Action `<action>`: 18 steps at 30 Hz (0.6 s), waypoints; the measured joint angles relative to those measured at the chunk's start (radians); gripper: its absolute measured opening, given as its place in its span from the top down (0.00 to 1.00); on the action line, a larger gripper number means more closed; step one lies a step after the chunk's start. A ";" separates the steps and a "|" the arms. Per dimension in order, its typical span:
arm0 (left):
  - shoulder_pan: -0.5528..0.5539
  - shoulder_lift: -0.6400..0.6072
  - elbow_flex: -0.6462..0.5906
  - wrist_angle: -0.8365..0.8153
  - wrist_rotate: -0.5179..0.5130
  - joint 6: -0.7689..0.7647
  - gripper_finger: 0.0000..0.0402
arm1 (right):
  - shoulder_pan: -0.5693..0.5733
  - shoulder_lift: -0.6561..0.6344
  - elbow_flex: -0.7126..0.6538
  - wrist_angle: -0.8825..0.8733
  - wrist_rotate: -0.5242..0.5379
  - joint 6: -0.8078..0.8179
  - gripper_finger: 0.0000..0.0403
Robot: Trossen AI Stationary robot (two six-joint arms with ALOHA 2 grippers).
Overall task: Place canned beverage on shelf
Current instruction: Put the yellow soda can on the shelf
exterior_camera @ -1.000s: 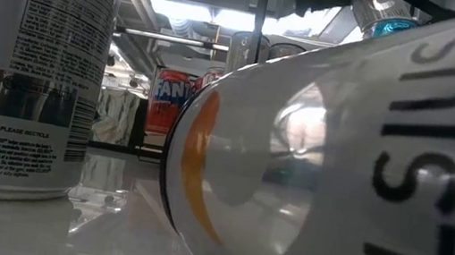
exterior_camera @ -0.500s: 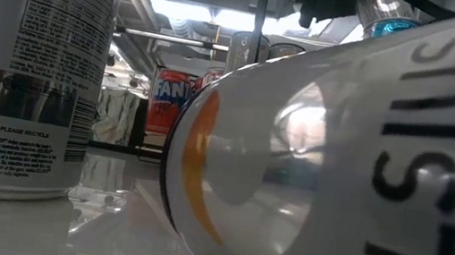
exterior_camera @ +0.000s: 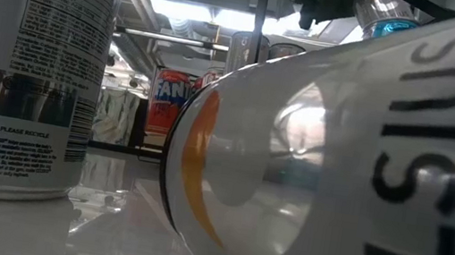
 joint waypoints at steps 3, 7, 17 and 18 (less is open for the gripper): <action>0.000 0.000 0.000 -0.003 0.004 0.000 0.32 | 0.000 0.000 0.000 0.001 0.002 0.003 0.37; 0.000 0.000 0.000 -0.020 0.005 -0.001 0.32 | 0.000 0.000 0.000 0.000 0.010 0.029 0.37; 0.000 0.000 0.000 -0.023 0.010 -0.020 0.32 | 0.000 0.000 0.008 -0.001 0.030 0.040 0.37; 0.000 0.000 0.000 -0.024 0.009 -0.023 0.32 | 0.001 0.000 0.008 -0.001 0.030 0.040 0.37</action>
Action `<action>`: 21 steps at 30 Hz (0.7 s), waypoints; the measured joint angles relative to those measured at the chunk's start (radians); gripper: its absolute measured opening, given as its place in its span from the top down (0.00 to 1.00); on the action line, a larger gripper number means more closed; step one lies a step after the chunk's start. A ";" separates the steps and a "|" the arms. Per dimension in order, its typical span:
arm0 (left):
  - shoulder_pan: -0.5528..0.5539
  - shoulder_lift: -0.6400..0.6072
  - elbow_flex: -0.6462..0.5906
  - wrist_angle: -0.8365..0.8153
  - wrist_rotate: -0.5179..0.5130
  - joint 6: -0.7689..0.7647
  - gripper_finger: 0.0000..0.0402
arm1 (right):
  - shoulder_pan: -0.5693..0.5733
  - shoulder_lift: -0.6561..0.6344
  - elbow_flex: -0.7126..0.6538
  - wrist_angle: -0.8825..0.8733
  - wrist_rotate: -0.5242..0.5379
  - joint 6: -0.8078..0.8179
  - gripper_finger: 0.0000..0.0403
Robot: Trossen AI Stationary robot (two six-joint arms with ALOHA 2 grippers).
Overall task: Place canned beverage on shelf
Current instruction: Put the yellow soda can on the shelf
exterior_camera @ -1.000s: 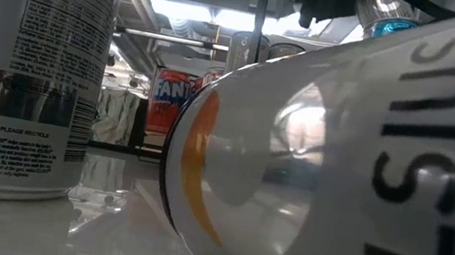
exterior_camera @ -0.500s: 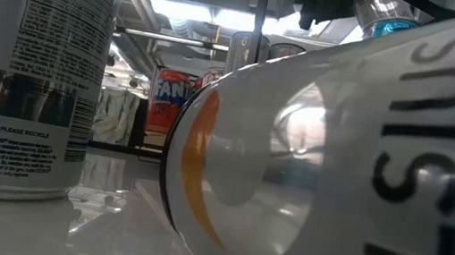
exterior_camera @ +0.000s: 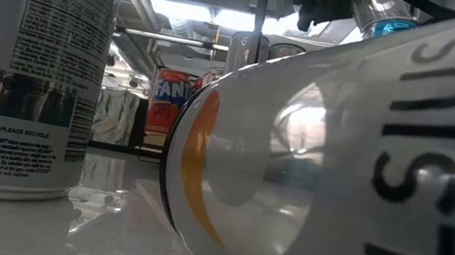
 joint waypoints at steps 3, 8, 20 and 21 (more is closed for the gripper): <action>-0.001 0.000 0.000 0.000 -0.018 -0.002 0.32 | 0.000 0.000 0.000 0.000 0.004 0.001 0.37; -0.001 0.001 -0.001 0.026 -0.030 -0.003 0.32 | 0.000 0.000 0.002 0.000 0.011 0.001 0.37; -0.001 0.002 -0.002 0.020 0.019 -0.001 0.32 | -0.001 -0.001 0.004 -0.003 0.009 -0.001 0.37; -0.001 0.002 -0.002 0.018 0.026 -0.002 0.32 | -0.001 -0.001 0.004 -0.003 0.007 -0.001 0.37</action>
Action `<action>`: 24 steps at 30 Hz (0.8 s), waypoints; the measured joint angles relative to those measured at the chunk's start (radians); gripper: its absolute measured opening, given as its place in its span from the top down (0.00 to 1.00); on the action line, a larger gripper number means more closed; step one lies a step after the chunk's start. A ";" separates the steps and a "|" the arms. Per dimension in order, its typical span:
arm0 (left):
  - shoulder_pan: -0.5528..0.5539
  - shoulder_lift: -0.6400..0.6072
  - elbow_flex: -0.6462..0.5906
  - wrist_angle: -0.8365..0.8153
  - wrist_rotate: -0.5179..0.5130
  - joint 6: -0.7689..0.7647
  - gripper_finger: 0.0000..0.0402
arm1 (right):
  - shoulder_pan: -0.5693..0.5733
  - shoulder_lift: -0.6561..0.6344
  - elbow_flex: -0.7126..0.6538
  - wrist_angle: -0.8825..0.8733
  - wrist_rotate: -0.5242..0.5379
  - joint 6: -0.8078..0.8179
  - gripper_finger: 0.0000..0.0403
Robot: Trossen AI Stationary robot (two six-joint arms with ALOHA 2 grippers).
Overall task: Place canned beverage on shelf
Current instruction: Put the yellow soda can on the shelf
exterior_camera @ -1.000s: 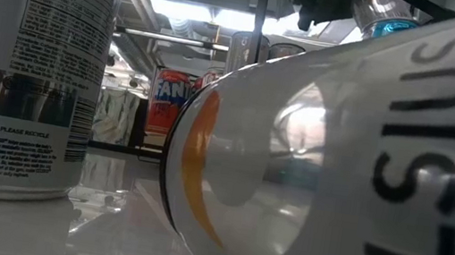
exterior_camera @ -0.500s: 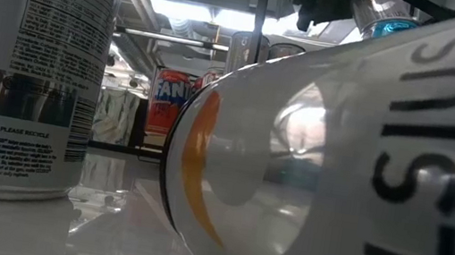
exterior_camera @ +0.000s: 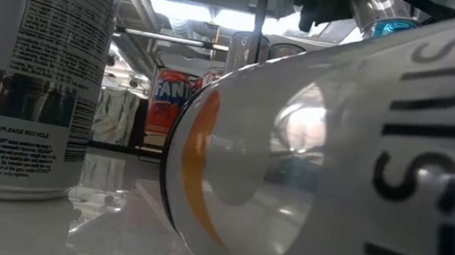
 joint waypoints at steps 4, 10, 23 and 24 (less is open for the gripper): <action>0.000 0.000 0.000 -0.002 0.015 0.002 0.32 | 0.000 0.000 0.000 0.002 -0.001 0.000 0.37; 0.000 0.000 0.000 -0.003 0.022 0.002 0.32 | 0.000 0.000 0.000 0.002 -0.004 0.000 0.37; -0.003 0.000 0.000 0.002 0.003 0.000 0.32 | 0.000 0.000 0.000 0.003 -0.006 0.014 0.37; -0.003 0.000 0.000 0.002 0.003 0.000 0.32 | 0.000 0.000 0.000 0.003 -0.006 0.014 0.37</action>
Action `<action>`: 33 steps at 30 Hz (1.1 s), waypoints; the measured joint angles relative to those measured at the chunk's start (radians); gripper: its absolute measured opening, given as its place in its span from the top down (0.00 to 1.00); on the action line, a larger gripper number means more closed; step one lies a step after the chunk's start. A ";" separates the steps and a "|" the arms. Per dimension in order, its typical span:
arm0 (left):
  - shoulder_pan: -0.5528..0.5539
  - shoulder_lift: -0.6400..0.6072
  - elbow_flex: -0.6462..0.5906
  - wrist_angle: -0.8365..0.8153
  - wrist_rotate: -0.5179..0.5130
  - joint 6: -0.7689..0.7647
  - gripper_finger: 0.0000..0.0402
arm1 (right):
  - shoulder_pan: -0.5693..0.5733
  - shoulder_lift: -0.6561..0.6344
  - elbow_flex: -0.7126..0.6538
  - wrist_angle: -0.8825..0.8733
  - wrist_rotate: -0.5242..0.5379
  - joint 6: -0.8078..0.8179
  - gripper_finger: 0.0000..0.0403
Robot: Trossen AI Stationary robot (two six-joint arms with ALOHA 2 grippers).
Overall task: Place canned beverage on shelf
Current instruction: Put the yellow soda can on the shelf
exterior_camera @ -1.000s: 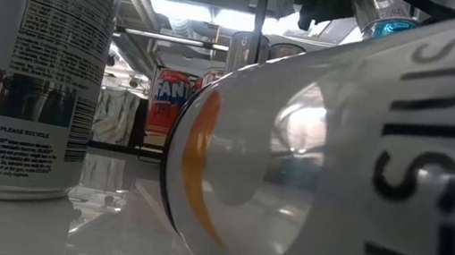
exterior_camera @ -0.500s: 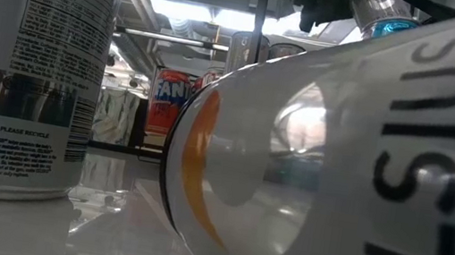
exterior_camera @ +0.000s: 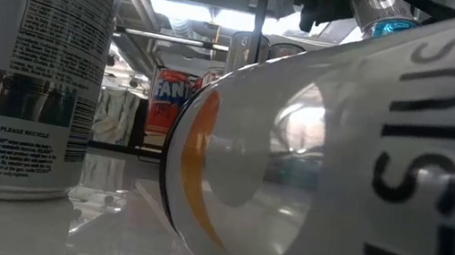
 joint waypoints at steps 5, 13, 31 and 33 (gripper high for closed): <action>0.000 0.000 0.000 0.000 0.000 -0.005 0.32 | 0.000 0.000 0.000 0.002 0.003 0.001 0.37; 0.000 0.000 0.000 -0.019 -0.001 -0.024 0.32 | 0.000 0.000 0.000 -0.001 0.007 0.008 0.37; -0.002 -0.001 0.000 -0.028 -0.032 -0.029 0.38 | 0.000 0.000 0.000 -0.012 0.012 0.000 0.37; -0.002 -0.001 0.000 -0.028 -0.032 -0.029 0.36 | 0.000 0.000 0.000 -0.012 0.012 0.001 0.37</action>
